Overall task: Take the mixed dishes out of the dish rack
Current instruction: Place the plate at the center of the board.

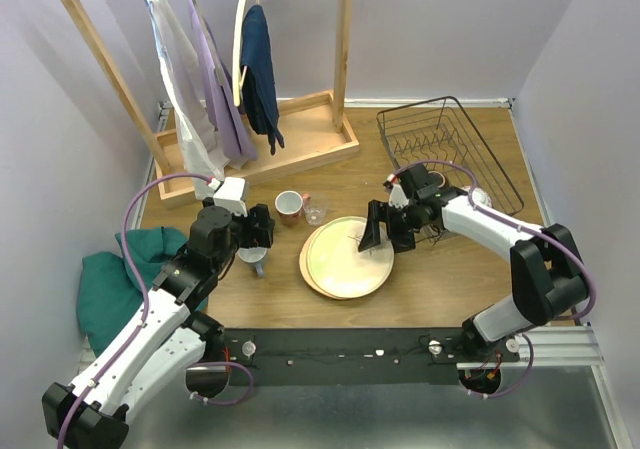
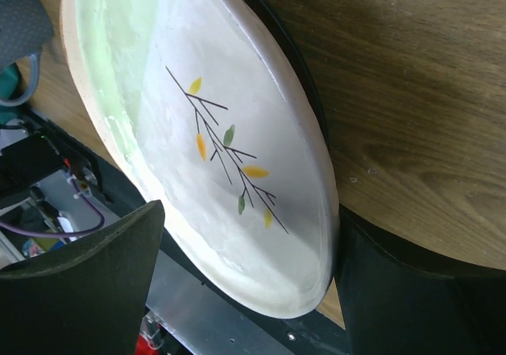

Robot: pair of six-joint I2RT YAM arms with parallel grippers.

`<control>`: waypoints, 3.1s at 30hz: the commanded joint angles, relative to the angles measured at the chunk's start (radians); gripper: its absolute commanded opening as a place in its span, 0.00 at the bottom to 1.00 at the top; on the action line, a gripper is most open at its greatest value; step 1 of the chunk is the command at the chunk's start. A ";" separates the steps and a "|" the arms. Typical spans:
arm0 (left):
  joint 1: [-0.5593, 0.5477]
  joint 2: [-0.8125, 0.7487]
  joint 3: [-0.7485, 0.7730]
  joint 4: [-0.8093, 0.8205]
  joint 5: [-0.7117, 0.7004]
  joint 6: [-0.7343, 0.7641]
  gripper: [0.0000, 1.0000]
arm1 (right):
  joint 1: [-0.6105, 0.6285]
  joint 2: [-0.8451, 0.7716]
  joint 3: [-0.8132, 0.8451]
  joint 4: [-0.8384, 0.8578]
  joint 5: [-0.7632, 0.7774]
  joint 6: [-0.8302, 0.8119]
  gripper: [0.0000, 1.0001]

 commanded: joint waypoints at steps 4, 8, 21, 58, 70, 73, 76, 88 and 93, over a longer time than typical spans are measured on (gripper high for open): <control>0.010 -0.007 0.016 -0.001 -0.007 0.004 0.99 | 0.061 0.042 0.089 -0.096 0.079 -0.027 0.95; 0.010 -0.009 0.016 -0.001 -0.004 0.004 0.99 | 0.078 0.048 0.117 -0.141 0.122 -0.042 0.95; 0.016 -0.012 0.017 0.001 0.004 0.002 0.99 | 0.153 0.094 0.200 -0.241 0.242 -0.067 1.00; 0.019 -0.016 0.017 0.001 0.013 -0.002 0.99 | 0.265 0.196 0.321 -0.317 0.357 -0.068 1.00; 0.019 -0.012 0.017 0.004 0.019 -0.004 0.99 | 0.265 0.177 0.385 -0.409 0.449 -0.100 1.00; 0.021 -0.009 0.017 0.002 0.022 -0.004 0.99 | 0.264 0.160 0.399 -0.420 0.480 -0.100 1.00; 0.021 -0.007 0.017 0.001 0.024 -0.004 0.99 | 0.267 0.158 0.393 -0.419 0.483 -0.102 1.00; 0.021 -0.012 0.017 -0.001 0.024 -0.003 0.99 | 0.265 0.141 0.389 -0.388 0.440 -0.111 1.00; 0.021 -0.013 0.016 -0.001 0.024 -0.004 0.99 | 0.265 0.140 0.340 -0.308 0.337 -0.094 1.00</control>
